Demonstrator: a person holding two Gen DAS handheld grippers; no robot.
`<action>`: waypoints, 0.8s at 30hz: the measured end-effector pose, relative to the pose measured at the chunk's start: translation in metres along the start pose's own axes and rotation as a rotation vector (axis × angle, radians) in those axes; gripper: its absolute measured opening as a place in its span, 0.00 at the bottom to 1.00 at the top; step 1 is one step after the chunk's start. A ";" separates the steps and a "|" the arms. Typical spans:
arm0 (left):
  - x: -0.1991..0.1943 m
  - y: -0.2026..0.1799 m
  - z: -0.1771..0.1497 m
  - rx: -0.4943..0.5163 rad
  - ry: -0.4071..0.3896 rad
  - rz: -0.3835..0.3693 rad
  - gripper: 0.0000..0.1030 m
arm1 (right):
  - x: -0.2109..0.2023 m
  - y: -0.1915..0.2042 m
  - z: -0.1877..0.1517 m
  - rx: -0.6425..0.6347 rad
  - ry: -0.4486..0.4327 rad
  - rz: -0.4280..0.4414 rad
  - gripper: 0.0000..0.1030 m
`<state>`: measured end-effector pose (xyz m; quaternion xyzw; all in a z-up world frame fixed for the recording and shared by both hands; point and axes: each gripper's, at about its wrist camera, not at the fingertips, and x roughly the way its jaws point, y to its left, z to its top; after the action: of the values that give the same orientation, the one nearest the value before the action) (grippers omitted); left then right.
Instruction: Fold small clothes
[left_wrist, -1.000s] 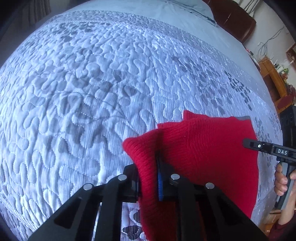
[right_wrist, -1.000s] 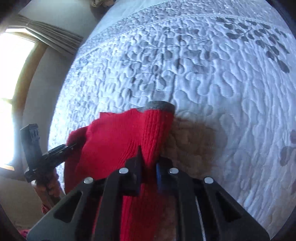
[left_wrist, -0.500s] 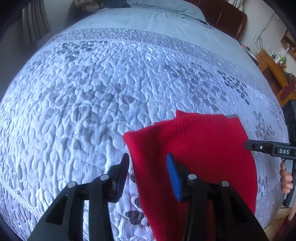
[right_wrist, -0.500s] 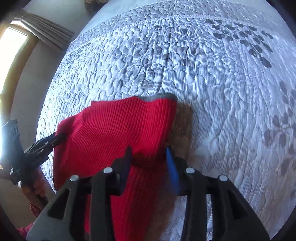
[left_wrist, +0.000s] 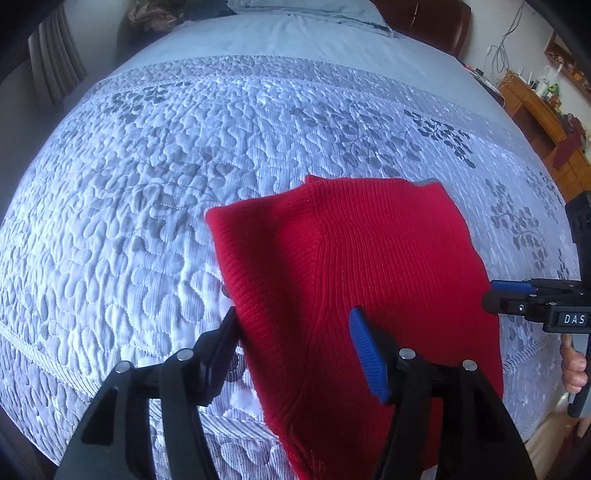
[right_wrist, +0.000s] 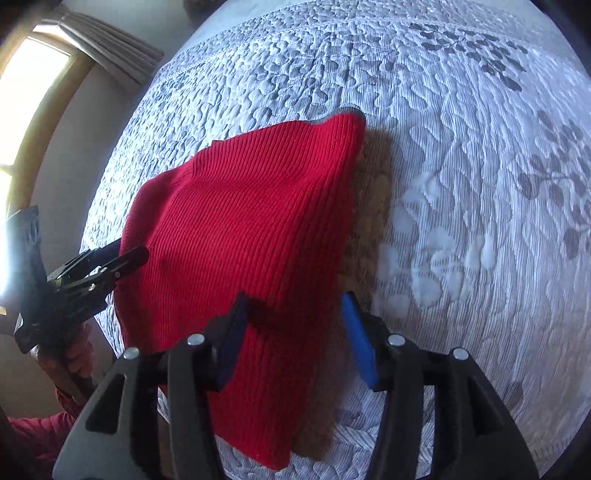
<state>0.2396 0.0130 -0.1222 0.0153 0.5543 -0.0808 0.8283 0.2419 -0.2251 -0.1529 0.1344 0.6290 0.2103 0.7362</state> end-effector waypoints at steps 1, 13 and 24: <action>0.001 0.001 0.000 0.000 0.003 0.001 0.60 | -0.001 -0.001 0.000 0.003 -0.001 0.006 0.51; 0.039 0.028 -0.003 -0.132 0.109 -0.225 0.80 | 0.010 -0.006 0.005 0.010 0.020 0.035 0.53; 0.048 0.027 -0.002 -0.069 0.116 -0.295 0.88 | 0.020 -0.005 0.007 0.010 0.047 0.083 0.56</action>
<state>0.2596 0.0341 -0.1692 -0.0899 0.5997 -0.1813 0.7742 0.2520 -0.2190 -0.1715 0.1589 0.6410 0.2407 0.7113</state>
